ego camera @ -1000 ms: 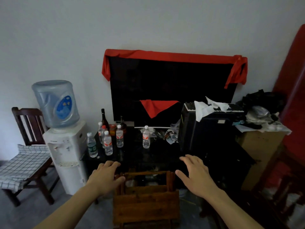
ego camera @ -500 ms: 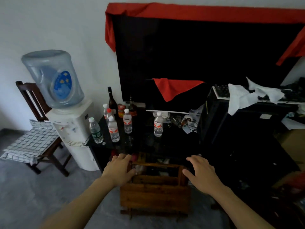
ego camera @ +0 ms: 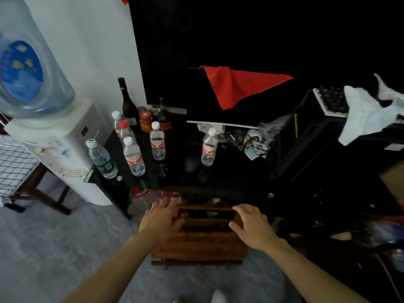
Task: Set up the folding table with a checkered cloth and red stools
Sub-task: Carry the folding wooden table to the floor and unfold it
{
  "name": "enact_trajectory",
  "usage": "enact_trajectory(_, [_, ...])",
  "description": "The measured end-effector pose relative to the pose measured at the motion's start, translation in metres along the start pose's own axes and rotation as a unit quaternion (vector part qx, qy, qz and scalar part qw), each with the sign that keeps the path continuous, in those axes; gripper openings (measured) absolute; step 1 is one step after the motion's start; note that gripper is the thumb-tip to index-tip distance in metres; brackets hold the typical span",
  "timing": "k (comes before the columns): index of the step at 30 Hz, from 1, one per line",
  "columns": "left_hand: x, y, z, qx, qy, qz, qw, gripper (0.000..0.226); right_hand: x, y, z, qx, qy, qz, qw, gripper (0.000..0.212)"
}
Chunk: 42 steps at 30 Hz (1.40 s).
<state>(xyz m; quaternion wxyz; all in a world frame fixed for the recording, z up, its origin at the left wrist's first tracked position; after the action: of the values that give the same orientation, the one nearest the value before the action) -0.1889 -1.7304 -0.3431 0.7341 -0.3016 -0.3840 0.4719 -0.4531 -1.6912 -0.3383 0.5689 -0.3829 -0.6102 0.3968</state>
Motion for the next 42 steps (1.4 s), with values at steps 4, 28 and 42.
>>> enact_trajectory(4, [-0.026,0.022,-0.018,0.007,-0.016,-0.006,1.0,0.056,-0.043,0.031,-0.004,0.014,-0.017,-0.02,1.0,0.059])
enact_trajectory(28, [-0.193,0.245,-0.137,-0.109,0.018,0.023,0.994,0.091,-0.236,0.262,0.0,0.144,-0.051,0.011,0.988,0.081])
enact_trajectory(42, [-0.168,0.239,-0.127,-0.061,0.044,-0.057,0.996,0.034,-0.202,0.265,-0.004,0.132,-0.071,0.083,0.985,0.036])
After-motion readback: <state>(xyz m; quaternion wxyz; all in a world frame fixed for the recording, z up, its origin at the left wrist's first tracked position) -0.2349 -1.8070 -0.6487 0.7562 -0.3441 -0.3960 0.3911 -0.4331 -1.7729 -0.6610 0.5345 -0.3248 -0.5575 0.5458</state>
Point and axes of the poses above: each hand's wrist, its own x-axis away from the middle knuckle, its own y-axis out of the palm, z = x × y, the point moved 7 cm from there along -x, towards the middle knuckle, and after that the axes turned 14 degrees about x, right-handed, at the moved point
